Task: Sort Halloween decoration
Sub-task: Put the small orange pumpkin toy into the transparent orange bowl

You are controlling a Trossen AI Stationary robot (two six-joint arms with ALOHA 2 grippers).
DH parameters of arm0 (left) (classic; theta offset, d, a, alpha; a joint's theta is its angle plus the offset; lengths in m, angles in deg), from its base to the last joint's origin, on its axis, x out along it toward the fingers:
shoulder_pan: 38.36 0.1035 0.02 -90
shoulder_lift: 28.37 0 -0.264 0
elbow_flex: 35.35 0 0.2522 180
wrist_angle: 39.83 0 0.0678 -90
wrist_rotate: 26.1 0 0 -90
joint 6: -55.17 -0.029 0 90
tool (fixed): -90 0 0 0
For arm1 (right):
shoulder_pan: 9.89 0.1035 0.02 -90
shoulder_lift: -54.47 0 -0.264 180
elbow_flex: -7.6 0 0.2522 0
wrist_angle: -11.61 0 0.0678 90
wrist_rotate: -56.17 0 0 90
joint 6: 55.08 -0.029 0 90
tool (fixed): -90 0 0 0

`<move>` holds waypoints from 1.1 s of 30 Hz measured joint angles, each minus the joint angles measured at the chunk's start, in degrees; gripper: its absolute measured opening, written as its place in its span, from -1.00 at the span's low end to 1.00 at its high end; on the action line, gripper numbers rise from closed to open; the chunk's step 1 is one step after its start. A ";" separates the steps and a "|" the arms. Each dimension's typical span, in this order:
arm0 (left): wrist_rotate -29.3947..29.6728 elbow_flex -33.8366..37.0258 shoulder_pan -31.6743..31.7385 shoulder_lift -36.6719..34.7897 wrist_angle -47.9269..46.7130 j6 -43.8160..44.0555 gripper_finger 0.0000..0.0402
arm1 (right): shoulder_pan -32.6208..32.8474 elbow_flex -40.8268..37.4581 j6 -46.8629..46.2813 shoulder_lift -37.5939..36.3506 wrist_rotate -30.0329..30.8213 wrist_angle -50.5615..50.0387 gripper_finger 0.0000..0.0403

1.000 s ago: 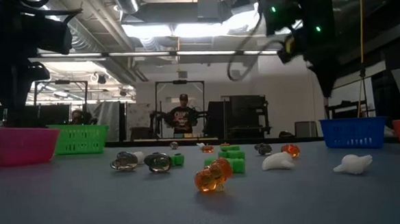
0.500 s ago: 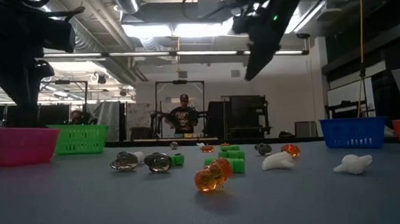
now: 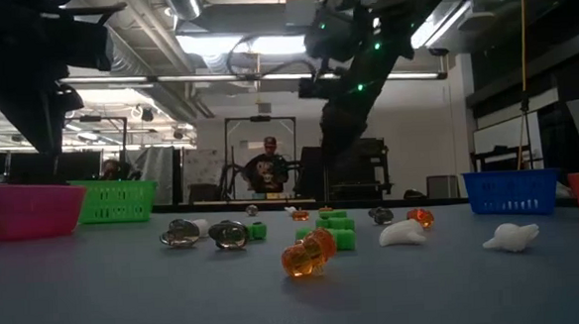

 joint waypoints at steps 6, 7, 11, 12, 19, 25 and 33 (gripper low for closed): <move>0.00 0.00 0.00 0.00 0.48 0.00 -0.29 | -1.14 0.01 -0.17 3.46 -0.31 0.84 -0.23; 0.01 0.00 0.00 0.00 0.45 0.00 -0.29 | -1.28 0.00 -0.19 3.92 -1.08 0.69 -0.23; 0.03 0.00 0.00 0.00 0.81 0.00 -0.29 | -2.48 0.00 -0.29 5.27 -3.78 1.26 -0.23; 0.04 0.00 0.00 0.00 1.12 0.00 -0.29 | -2.74 0.00 -0.32 5.46 -4.35 1.29 -0.23; 0.05 0.00 0.00 0.00 2.54 0.00 -0.29 | -3.52 0.02 -0.31 5.40 -5.55 1.82 -0.23; 0.66 0.00 0.00 0.00 3.02 0.00 -0.29 | -3.78 0.02 -0.27 5.40 -6.06 2.20 -0.23; 1.59 0.00 0.00 0.00 3.05 0.02 -0.29 | -3.76 0.05 -0.25 7.05 -7.48 2.59 -0.23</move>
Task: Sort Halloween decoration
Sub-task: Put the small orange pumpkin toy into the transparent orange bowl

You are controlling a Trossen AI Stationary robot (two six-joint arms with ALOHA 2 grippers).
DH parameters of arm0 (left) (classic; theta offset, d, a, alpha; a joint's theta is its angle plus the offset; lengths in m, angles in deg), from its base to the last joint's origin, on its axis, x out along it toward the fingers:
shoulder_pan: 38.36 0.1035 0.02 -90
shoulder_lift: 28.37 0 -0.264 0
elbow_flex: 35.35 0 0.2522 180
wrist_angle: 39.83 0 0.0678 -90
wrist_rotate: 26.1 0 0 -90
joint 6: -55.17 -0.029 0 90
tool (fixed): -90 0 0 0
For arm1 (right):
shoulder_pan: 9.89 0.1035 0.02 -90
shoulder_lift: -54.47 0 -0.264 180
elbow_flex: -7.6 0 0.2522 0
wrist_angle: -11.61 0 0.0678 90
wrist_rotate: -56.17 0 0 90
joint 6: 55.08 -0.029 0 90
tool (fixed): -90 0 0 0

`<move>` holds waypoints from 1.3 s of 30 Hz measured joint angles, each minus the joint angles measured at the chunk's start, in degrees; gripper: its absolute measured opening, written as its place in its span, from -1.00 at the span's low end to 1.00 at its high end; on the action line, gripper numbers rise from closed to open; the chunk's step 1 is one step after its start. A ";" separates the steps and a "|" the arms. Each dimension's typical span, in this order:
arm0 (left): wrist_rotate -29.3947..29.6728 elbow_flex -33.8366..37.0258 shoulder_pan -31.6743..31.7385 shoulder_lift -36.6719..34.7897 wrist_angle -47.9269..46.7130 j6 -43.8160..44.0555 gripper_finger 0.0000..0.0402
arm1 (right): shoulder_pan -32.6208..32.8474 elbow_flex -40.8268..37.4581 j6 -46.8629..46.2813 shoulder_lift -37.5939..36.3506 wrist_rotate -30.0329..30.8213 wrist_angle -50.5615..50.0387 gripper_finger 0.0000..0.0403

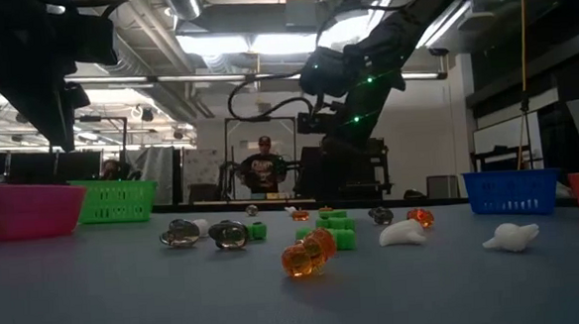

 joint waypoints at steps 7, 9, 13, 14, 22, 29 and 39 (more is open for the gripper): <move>0.00 -0.02 -0.02 -0.04 0.33 -0.02 -0.29 | -0.02 0.03 0.24 2.55 1.13 0.29 -0.23; -0.02 -0.02 0.00 0.00 0.34 -0.02 -0.29 | 0.01 0.08 0.24 2.95 1.40 0.25 -0.23; 0.00 -0.02 -0.01 0.00 0.42 -0.02 -0.29 | 0.03 0.19 0.24 3.49 1.46 0.21 -0.23; 0.03 -0.02 -0.01 0.00 0.40 -0.02 -0.29 | 0.03 0.19 0.24 3.51 1.45 0.19 -0.23; 0.18 -0.02 -0.01 0.00 0.38 -0.02 -0.29 | 0.03 0.19 0.26 3.62 1.44 0.10 -0.27; 0.18 -0.02 0.00 0.00 0.38 -0.02 -0.29 | 0.03 0.17 0.36 3.69 1.29 -0.03 -0.53; 0.20 -0.02 -0.01 0.00 0.38 -0.03 -0.29 | 0.05 0.06 0.36 3.28 1.42 -0.35 -0.51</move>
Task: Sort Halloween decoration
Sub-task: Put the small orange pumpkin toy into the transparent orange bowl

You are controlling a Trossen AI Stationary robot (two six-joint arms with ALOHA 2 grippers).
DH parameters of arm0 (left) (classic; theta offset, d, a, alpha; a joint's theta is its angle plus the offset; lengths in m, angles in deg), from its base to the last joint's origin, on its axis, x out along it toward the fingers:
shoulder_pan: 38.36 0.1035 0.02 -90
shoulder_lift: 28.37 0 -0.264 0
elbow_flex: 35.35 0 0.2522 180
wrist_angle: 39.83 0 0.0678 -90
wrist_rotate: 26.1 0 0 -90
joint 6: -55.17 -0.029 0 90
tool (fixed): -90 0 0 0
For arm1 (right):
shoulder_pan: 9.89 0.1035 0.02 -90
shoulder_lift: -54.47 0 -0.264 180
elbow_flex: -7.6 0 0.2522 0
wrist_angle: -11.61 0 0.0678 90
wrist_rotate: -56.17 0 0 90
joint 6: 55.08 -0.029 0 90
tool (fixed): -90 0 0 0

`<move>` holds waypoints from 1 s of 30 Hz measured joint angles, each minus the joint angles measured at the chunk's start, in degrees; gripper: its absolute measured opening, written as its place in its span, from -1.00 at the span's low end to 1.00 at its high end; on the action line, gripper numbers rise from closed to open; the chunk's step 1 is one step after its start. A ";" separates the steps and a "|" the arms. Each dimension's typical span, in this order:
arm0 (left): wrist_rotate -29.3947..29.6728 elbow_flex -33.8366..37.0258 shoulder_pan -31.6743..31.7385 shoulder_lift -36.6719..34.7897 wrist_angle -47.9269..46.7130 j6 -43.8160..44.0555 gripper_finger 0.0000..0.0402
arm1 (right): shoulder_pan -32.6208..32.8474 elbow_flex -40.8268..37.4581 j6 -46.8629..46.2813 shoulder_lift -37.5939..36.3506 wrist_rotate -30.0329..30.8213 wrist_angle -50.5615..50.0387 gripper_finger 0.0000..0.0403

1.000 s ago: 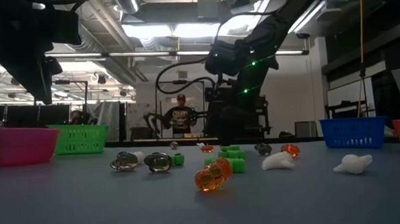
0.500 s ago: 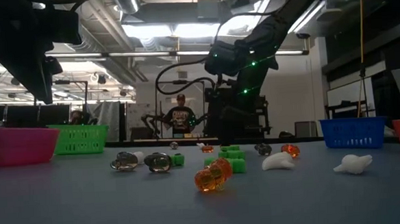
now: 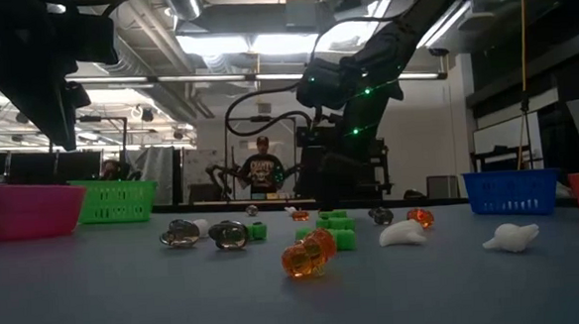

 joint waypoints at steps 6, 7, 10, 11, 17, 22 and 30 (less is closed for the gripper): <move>0.02 0.00 0.00 0.00 0.13 -0.01 -0.29 | -0.04 -0.36 -0.11 -2.66 -1.22 -3.46 -0.55; 0.02 0.00 0.01 0.00 0.15 -0.01 -0.29 | -0.04 -0.37 -0.10 -3.43 -1.43 -4.29 -0.56; 0.25 0.00 -0.01 0.00 0.33 -0.01 -0.29 | -0.04 -0.22 -0.14 -6.23 -1.66 -7.26 -0.55; 0.56 0.00 -0.01 0.00 0.34 -0.01 -0.29 | -0.04 -0.22 -0.49 -7.04 -2.06 -8.89 -0.55; 2.50 0.00 -0.01 0.00 2.17 -0.23 -0.29 | -0.01 -0.20 -5.12 -12.77 -7.61 -17.93 -0.55; 3.95 0.00 -0.01 0.00 4.53 -0.23 -0.29 | 0.04 -0.20 -10.77 -16.96 -17.73 -24.45 -0.55; 9.97 0.00 0.01 0.00 10.07 -0.30 -0.29 | 5.06 -0.09 -16.09 -20.43 -27.09 -31.78 -0.55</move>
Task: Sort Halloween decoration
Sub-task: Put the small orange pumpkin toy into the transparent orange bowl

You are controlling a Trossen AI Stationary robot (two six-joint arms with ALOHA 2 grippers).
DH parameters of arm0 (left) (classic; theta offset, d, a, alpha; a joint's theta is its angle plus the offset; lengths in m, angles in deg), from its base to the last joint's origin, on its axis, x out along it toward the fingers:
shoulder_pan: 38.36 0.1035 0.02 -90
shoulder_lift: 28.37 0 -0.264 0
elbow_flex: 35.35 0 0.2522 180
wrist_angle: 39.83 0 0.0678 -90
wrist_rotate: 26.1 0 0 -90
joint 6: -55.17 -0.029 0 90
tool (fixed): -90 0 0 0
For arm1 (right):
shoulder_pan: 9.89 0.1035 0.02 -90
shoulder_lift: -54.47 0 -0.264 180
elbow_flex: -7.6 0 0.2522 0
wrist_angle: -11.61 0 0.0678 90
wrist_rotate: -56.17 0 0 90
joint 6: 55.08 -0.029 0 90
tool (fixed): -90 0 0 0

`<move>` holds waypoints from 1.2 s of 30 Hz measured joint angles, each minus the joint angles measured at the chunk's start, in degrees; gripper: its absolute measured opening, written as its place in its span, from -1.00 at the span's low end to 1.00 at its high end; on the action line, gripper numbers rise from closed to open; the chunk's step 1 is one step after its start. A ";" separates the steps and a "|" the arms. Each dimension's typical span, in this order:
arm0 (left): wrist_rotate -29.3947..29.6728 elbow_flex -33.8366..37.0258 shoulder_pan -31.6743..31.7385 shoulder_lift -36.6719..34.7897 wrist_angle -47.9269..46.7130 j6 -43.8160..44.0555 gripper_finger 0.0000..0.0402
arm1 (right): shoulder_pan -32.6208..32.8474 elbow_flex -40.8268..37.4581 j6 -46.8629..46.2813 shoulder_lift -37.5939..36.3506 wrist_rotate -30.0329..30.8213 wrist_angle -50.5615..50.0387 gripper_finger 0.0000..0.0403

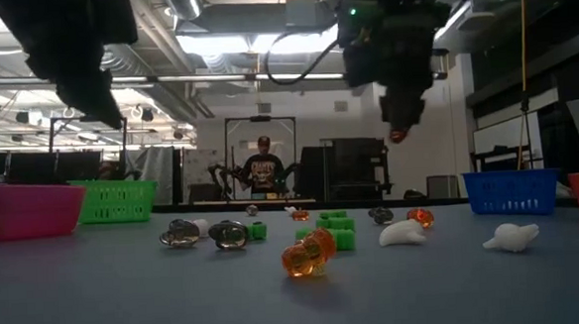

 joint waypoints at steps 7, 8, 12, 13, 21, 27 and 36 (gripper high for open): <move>1.88 0.00 0.00 0.00 3.14 -1.18 -0.29 | 8.59 0.00 -4.11 -0.13 0.01 -8.76 -0.54; 1.88 0.00 0.00 0.00 3.14 -2.22 -0.29 | 10.08 0.00 -5.27 -0.13 0.03 -9.71 -0.54; 1.88 0.00 0.00 0.00 3.14 -4.41 -0.29 | 16.04 0.00 -8.42 -0.13 0.06 -12.41 -0.54; 1.88 0.00 0.00 0.00 3.16 -4.41 -0.29 | 17.54 0.00 -8.74 -0.13 0.15 -12.98 -0.54; 1.88 0.00 0.00 0.00 3.16 -4.43 -0.29 | 27.20 0.04 -13.66 -0.96 3.37 -15.20 -0.54; 1.85 0.00 0.00 -0.01 3.38 -4.43 -0.29 | 31.46 0.04 -21.70 -4.04 13.51 -22.63 -0.54; 1.83 0.00 0.00 0.00 3.57 -4.45 -0.29 | 36.78 0.04 -30.97 -6.93 26.31 -29.59 -0.54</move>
